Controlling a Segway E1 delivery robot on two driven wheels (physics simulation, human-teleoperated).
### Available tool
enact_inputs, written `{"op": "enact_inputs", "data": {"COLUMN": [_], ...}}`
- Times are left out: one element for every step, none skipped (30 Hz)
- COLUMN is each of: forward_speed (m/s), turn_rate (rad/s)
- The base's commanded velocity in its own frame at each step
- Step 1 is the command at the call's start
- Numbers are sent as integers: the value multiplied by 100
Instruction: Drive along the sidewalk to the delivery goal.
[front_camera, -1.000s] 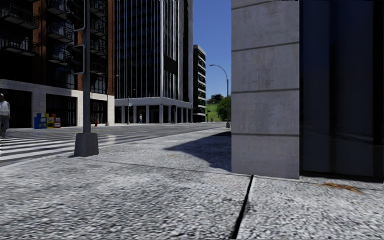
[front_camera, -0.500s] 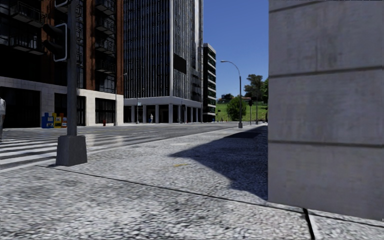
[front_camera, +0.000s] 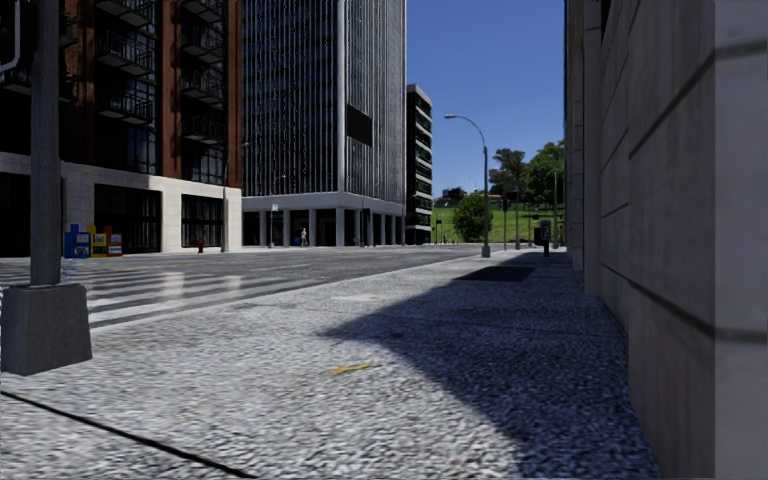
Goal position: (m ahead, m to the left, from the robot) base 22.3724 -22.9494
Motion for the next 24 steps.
{"op": "enact_inputs", "data": {"forward_speed": [200, 200, 200, 200, 200, 200, 200, 200, 200, 200, 200, 200, 200, 200, 200, 200, 200, 200, 200, 200, 200, 200, 200, 200], "turn_rate": [0, 0, 0, 0, 0, 0, 0, 0, 0, 0, 0, 0, 0, 0, 0, 0, 0, -9, -9, -15, -17, -19, -31, -31]}}
